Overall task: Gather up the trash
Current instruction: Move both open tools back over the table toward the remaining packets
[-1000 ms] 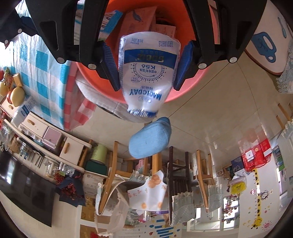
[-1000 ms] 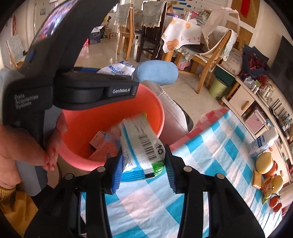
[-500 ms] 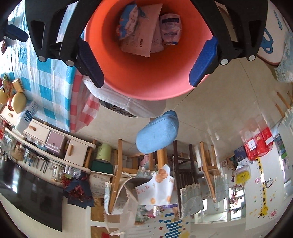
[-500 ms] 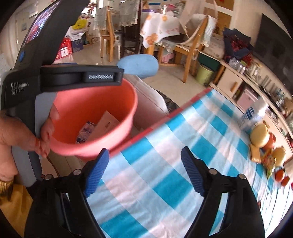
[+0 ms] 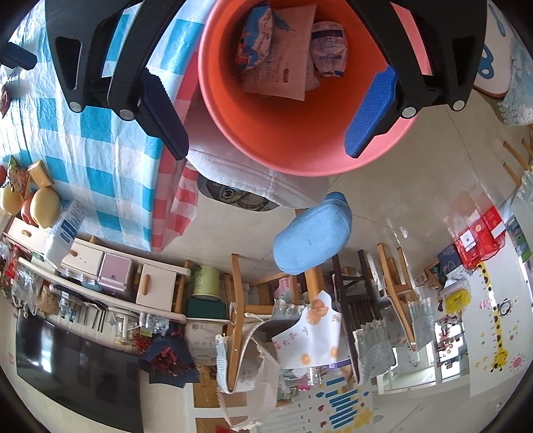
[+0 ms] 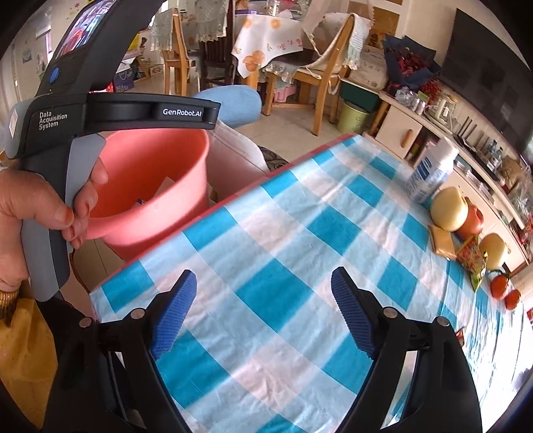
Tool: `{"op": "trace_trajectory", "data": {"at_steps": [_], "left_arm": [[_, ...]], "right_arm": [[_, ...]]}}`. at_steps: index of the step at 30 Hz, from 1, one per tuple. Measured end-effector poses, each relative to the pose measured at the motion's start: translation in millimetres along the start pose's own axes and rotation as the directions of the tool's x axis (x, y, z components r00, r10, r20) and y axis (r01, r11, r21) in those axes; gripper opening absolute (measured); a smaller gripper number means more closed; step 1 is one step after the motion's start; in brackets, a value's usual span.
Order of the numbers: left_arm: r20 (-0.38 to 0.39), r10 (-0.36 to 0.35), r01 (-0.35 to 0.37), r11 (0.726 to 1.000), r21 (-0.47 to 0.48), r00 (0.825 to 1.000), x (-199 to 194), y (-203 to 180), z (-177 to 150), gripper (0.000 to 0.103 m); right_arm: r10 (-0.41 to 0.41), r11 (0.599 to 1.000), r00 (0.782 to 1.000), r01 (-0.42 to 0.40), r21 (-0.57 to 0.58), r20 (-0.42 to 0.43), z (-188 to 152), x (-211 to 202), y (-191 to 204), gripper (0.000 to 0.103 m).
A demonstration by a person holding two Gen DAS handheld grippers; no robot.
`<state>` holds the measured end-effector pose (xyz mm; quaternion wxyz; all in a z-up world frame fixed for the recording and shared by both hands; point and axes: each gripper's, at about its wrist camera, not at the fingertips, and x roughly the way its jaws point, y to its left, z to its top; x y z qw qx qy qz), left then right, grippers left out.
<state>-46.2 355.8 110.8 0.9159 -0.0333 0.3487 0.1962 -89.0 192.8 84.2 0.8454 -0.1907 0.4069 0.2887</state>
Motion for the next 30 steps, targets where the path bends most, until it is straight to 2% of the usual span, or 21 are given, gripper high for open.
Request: {"op": "trace_trajectory", "data": {"at_steps": [3,13,30], "left_arm": [[0.001,-0.007,0.007,1.0,0.019,1.0,0,-10,0,0.094],[0.004,-0.022,0.022,0.995,0.097,1.0,-3,-47,0,0.094],[0.01,-0.024,0.02,0.972,0.235,1.0,-6,-100,-7,0.094]], "right_arm": [[-0.011,1.0,1.0,0.011,0.015,-0.011,-6,0,-8,0.089],[-0.026,0.999,0.999,0.027,0.033,-0.032,-23,-5,-30,0.089],[-0.035,0.997,0.999,0.036,0.07,-0.015,-39,-18,-60,0.089]]}}
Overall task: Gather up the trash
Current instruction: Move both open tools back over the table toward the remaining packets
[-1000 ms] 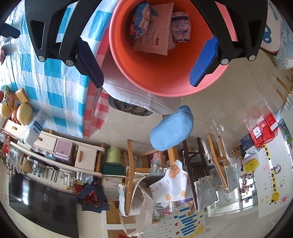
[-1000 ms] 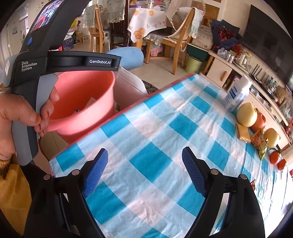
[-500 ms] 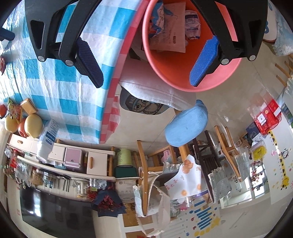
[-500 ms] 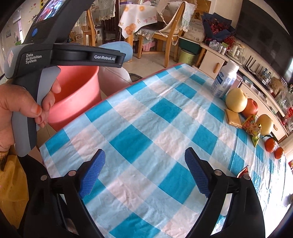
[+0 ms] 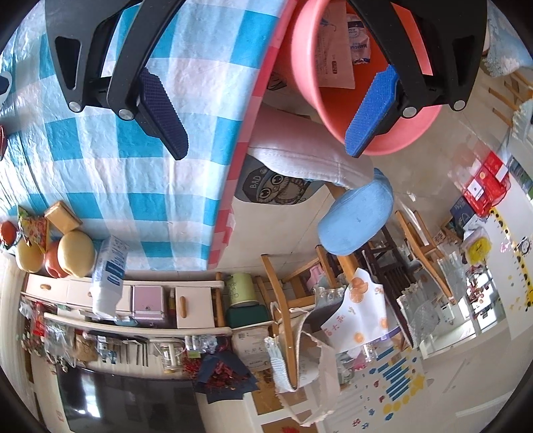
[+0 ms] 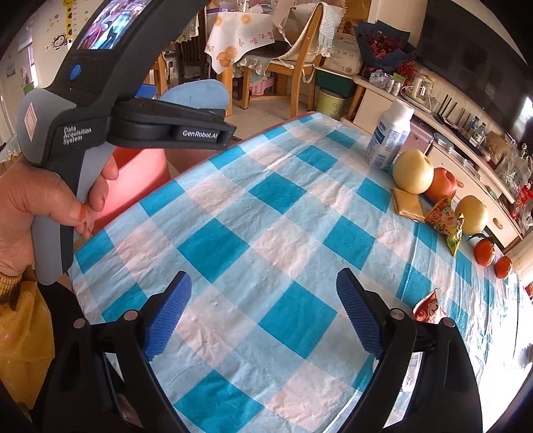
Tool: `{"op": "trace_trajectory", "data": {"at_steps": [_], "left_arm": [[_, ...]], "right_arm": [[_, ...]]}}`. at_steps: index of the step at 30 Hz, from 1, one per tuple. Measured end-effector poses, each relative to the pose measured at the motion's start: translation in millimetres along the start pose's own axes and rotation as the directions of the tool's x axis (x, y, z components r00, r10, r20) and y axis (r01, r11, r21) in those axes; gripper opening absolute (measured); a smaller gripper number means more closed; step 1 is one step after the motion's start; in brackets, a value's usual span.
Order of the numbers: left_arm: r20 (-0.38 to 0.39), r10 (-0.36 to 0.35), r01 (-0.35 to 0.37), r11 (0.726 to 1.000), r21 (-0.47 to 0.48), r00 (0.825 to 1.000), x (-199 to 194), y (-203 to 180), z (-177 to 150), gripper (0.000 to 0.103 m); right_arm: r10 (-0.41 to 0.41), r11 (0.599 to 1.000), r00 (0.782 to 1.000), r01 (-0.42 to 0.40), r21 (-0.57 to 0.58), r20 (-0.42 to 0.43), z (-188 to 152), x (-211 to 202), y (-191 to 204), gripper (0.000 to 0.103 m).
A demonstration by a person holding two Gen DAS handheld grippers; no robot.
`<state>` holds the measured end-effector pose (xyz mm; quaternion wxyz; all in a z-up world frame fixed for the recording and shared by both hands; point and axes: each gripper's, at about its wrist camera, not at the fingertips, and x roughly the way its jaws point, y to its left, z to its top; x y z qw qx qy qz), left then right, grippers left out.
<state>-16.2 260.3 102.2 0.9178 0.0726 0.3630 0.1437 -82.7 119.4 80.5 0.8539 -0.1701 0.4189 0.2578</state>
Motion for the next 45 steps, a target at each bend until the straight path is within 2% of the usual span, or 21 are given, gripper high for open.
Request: {"op": "trace_trajectory", "data": {"at_steps": [16,26,30,33,37,41,45], "left_arm": [[-0.003,-0.022,0.022,0.995,0.093,1.0,-1,-48,2,0.094],[0.004,-0.034,0.034,0.993,0.112,0.999,-3,-68,2,0.094],[-0.011,-0.086,0.087,0.992,0.094,0.996,-2,-73,4,0.094],[-0.017,-0.151,0.152,0.986,0.068,0.988,-3,-78,5,0.094],[-0.018,-0.217,0.218,0.973,0.079,0.976,-4,-91,3,0.094],[-0.019,-0.274,0.275,0.956,0.106,0.961,-9,-106,0,0.094],[-0.041,-0.3,0.303,0.945,0.127,0.953,-9,-121,-3,0.094]], "right_arm": [[0.005,0.997,1.0,-0.007,0.081,0.028,-15,-18,-41,0.089],[-0.008,0.991,0.999,0.001,0.137,0.048,-24,-36,-73,0.089],[-0.017,0.982,0.997,0.002,0.191,0.075,-22,-48,-98,0.089],[-0.031,0.966,0.996,0.007,0.258,0.088,-22,-56,-125,0.089],[-0.077,0.94,0.993,0.042,0.339,0.092,-26,-65,-164,0.089],[-0.114,0.909,0.991,0.076,0.41,0.068,-38,-66,-199,0.089],[-0.069,0.886,0.998,0.057,0.459,0.01,-54,-49,-218,0.089]]}}
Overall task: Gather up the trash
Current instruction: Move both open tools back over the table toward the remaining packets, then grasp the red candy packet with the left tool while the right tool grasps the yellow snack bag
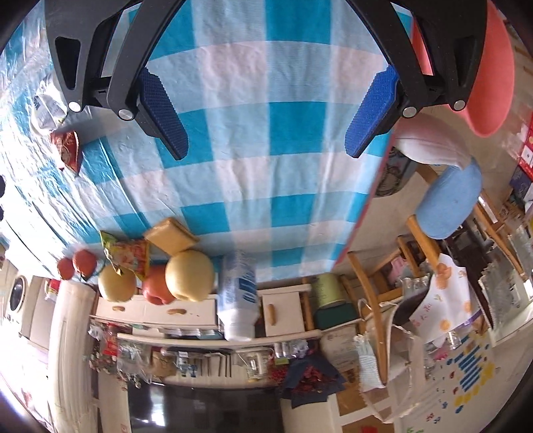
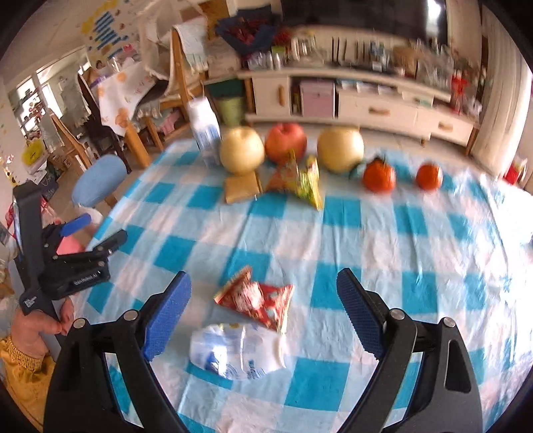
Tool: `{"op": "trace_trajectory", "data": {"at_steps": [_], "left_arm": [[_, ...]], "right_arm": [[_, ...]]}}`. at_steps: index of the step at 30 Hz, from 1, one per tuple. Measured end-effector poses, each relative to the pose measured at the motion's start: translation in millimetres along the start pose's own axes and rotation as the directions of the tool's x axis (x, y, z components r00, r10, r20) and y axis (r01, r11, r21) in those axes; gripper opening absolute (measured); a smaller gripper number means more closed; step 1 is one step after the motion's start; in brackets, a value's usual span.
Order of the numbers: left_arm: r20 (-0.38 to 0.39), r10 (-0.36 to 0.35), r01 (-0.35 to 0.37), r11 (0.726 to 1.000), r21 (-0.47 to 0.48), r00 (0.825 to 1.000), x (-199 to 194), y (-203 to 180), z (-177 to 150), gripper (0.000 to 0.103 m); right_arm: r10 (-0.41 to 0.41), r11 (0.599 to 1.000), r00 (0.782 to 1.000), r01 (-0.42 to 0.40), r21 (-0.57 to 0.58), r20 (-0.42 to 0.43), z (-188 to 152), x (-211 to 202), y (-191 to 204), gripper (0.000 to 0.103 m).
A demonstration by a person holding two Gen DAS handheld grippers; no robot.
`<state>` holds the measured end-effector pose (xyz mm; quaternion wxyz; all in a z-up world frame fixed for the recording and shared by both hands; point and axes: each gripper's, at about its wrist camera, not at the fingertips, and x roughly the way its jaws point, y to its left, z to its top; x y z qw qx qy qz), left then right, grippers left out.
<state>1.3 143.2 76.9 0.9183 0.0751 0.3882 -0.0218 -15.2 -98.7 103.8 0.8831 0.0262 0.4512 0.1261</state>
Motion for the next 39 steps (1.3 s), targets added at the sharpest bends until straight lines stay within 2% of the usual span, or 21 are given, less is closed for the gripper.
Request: {"op": "trace_trajectory", "data": {"at_steps": [5,9,19,23,32,33,34,35,36,37,38,39], "left_arm": [[-0.018,-0.014,0.014,1.0,0.005,1.0,4,-8,-2,0.094],[-0.028,-0.044,0.043,0.999,-0.013,0.999,7,-8,-2,0.094],[-0.064,-0.055,0.056,0.998,0.023,0.996,20,-25,-6,0.094],[-0.075,-0.056,0.059,0.997,0.047,0.996,23,-32,-8,0.094],[-0.094,-0.064,0.072,0.994,0.079,0.994,29,-45,-13,0.094],[-0.094,-0.067,0.074,0.994,0.079,0.993,29,-46,-13,0.094],[-0.095,-0.069,0.077,0.994,0.079,0.993,29,-47,-13,0.094],[-0.096,-0.072,0.08,0.994,0.08,0.993,30,-48,-14,0.094],[-0.097,-0.074,0.082,0.993,0.08,0.992,30,-49,-14,0.094],[-0.098,-0.078,0.086,0.993,0.078,0.992,30,-49,-15,0.094],[-0.099,-0.084,0.092,0.993,0.073,0.991,31,-49,-15,0.094],[-0.1,-0.088,0.096,0.993,0.07,0.991,31,-49,-15,0.094]], "right_arm": [[0.021,0.999,0.993,-0.026,-0.042,-0.113,-19,39,4,0.089],[0.049,0.998,0.987,-0.055,-0.038,-0.155,-27,60,6,0.089],[0.13,0.991,0.977,-0.124,0.049,-0.166,-24,86,1,0.088],[0.132,0.99,0.98,-0.122,0.075,-0.151,-21,89,-3,0.082],[0.106,0.994,0.986,-0.103,0.029,-0.127,-23,84,-1,0.068],[0.104,0.995,0.987,-0.101,0.025,-0.127,-22,85,-1,0.064],[0.098,0.995,0.987,-0.097,0.019,-0.125,-22,83,-1,0.051],[0.095,0.995,0.987,-0.095,0.01,-0.127,-22,82,-1,0.045],[0.098,0.995,0.987,-0.097,0.009,-0.129,-22,82,-2,0.043],[0.092,0.996,0.987,-0.092,0.007,-0.132,-22,81,-3,0.022],[0.091,0.996,0.986,-0.092,0.004,-0.139,-21,81,-3,0.008],[0.082,0.997,0.987,-0.082,0.003,-0.142,-21,81,-5,0.004]]}}
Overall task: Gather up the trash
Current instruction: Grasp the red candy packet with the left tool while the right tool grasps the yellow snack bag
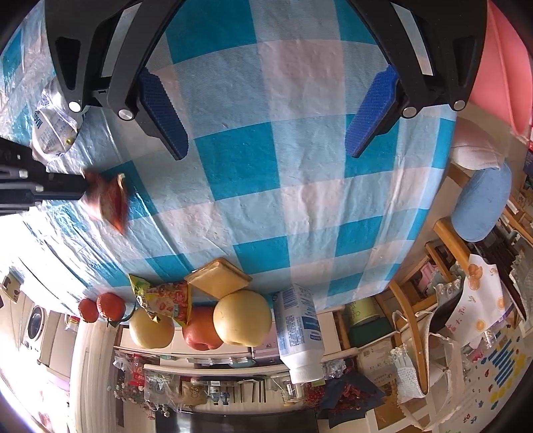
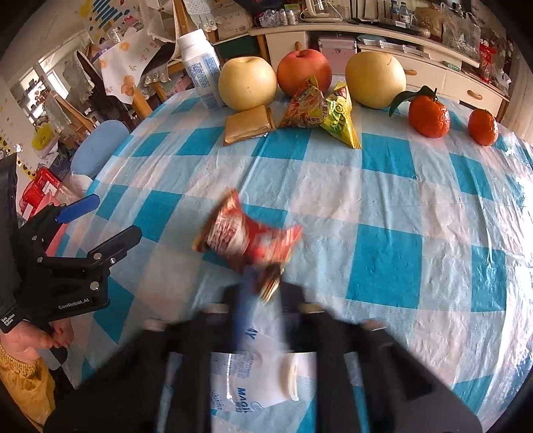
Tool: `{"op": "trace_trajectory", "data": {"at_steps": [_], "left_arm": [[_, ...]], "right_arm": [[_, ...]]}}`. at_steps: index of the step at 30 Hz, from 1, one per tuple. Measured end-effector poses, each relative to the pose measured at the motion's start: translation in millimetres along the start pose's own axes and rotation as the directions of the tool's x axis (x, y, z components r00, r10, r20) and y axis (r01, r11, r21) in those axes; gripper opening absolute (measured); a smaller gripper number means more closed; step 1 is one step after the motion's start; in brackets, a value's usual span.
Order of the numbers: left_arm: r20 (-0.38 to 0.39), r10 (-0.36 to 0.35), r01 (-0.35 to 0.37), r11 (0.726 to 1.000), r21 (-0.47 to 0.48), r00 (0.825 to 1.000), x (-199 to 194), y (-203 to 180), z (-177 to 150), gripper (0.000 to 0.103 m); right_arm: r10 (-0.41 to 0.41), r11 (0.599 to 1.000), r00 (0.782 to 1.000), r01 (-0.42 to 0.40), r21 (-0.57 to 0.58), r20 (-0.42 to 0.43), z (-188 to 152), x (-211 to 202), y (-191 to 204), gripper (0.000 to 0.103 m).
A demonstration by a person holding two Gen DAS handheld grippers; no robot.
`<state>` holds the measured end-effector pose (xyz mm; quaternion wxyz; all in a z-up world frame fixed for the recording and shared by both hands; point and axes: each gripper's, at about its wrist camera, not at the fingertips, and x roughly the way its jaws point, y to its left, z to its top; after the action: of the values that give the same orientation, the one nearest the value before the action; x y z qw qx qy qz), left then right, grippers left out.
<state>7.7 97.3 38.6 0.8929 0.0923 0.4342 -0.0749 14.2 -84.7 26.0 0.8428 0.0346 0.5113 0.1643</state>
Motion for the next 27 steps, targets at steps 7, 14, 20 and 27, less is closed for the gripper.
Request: {"op": "trace_trajectory", "data": {"at_steps": [7,14,20,27], "left_arm": [[0.007,-0.053,0.053,0.999,-0.001,0.999,-2,-9,0,0.094],[0.024,-0.139,0.139,0.99,-0.005,0.99,-3,-23,2,0.094],[0.033,-0.229,0.229,0.973,0.017,0.973,-3,-51,9,0.094],[-0.006,-0.28,0.28,0.958,0.066,0.96,9,-98,24,0.094]], "right_arm": [[-0.022,0.999,1.0,0.022,0.034,-0.001,-1,-10,-12,0.024],[-0.001,0.998,1.0,-0.001,0.056,0.027,-4,-33,-17,0.07],[-0.08,0.992,0.995,0.074,0.107,0.059,4,-49,-37,0.079],[-0.071,0.979,0.991,0.048,0.196,0.11,25,-48,-72,0.079]]}}
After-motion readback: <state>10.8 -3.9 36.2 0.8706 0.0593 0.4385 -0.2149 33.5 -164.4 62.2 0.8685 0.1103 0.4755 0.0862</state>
